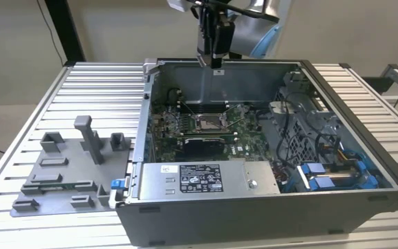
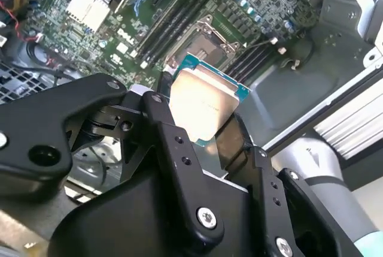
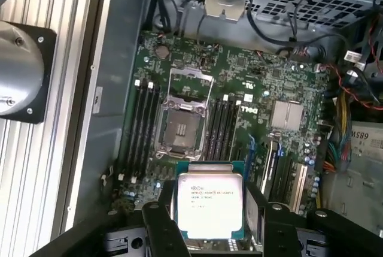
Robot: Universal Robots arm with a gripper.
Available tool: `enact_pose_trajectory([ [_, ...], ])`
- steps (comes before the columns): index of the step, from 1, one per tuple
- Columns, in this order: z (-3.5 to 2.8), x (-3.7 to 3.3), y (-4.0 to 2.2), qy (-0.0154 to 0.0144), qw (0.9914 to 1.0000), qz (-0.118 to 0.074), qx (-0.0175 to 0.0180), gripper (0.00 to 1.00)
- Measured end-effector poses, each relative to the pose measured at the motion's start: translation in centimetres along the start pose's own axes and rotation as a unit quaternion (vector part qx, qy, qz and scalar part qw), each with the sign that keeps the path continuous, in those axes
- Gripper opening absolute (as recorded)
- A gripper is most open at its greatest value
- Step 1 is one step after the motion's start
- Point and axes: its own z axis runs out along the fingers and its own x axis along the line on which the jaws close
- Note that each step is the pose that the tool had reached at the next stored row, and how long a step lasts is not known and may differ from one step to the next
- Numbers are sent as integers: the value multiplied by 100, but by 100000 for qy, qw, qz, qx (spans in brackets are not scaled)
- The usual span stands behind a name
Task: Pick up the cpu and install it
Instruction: 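Place the cpu into insertion slot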
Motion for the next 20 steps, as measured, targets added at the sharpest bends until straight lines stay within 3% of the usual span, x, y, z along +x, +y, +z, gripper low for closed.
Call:
enact_pose_trajectory([
  [5,0,0,0,-158,99925,3871,52,0],
  [10,0,0,0,-307,99713,7559,98,0],
  [20,7,-4,0,-305,99707,7644,143,0],
])
